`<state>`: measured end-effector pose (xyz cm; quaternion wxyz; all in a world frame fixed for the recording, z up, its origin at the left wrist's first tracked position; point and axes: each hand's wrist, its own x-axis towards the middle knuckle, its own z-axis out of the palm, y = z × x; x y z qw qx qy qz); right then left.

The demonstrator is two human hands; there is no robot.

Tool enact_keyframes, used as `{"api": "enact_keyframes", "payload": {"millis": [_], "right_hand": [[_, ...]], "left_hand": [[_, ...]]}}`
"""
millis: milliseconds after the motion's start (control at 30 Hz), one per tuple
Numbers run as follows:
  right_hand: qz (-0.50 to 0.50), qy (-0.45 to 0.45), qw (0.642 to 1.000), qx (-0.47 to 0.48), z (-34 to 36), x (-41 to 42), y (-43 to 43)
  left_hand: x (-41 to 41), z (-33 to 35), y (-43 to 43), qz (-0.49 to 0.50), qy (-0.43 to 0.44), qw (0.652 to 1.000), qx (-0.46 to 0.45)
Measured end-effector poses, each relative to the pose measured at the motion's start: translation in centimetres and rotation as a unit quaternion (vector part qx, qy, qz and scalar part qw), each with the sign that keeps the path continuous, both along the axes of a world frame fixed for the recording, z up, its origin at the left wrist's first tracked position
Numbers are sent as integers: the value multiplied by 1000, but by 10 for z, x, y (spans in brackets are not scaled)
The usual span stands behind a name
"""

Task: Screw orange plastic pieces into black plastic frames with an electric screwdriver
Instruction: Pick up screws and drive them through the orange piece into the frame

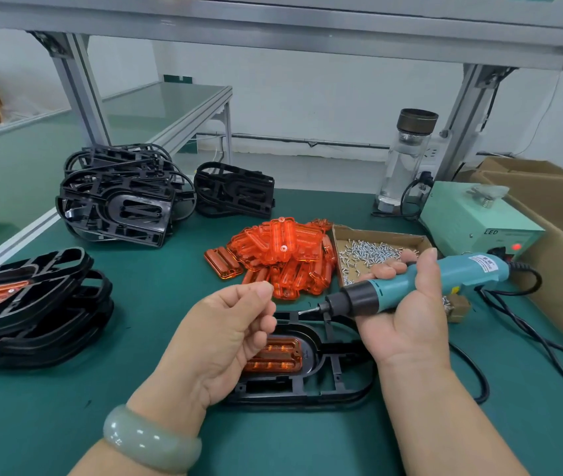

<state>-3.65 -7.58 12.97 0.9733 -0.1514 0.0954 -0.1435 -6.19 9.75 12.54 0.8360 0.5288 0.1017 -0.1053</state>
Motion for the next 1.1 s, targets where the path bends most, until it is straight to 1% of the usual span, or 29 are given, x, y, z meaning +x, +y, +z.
{"api": "enact_keyframes", "payload": {"millis": [133, 233, 367, 600, 833, 1100], "right_hand": [[-2, 13, 1000, 7, 1, 0, -1], [-6, 25, 1000, 12, 2, -1, -3], [-17, 36, 999, 9, 2, -1, -2], [-21, 32, 999, 8, 0, -2, -1], [-22, 29, 999, 5, 1, -3, 1], [-21, 20, 1000, 0, 1, -4, 1]], "left_hand": [[-2, 1, 0, -1, 10, 999, -44], [-5, 1, -2, 3, 1, 998, -59], [-6, 0, -4, 3, -13, 999, -40], [-10, -2, -10, -37, -29, 999, -5], [-13, -2, -16, -40, -25, 997, 59], [-14, 1, -18, -48, -27, 996, 70]]}}
